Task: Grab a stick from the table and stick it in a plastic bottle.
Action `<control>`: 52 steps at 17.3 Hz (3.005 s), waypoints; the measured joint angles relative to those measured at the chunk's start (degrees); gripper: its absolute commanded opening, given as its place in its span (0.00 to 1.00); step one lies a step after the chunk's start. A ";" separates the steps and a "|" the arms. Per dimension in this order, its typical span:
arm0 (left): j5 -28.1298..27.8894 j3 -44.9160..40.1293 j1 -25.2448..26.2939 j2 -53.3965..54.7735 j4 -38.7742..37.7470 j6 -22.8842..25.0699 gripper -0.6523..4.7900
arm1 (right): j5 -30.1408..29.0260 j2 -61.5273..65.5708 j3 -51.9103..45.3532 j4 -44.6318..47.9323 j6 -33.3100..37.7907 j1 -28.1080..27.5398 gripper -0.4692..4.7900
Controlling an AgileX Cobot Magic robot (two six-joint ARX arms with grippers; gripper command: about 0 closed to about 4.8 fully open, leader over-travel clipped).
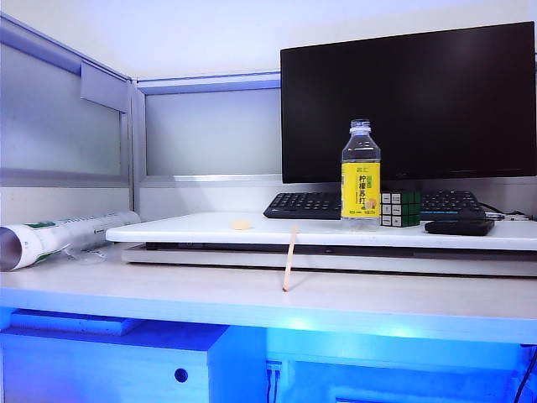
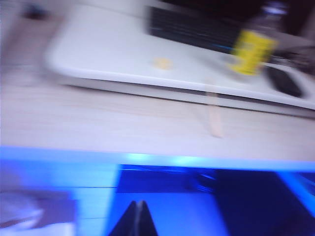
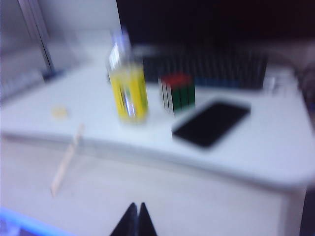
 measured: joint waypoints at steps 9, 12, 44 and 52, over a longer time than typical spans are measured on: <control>14.25 0.04 0.00 0.00 0.33 -0.07 0.11 | -8.22 6.88 9.68 -3.80 4.98 0.04 0.09; 14.38 0.04 0.00 0.00 0.33 -0.07 0.11 | -10.38 12.72 12.11 -3.28 7.65 0.26 0.22; 14.53 0.04 -0.02 0.00 0.28 0.13 0.11 | -15.93 118.92 65.31 14.29 25.90 17.88 1.00; 14.53 0.04 -0.02 0.00 0.28 0.13 0.11 | -12.04 122.22 67.56 16.35 26.40 18.51 1.00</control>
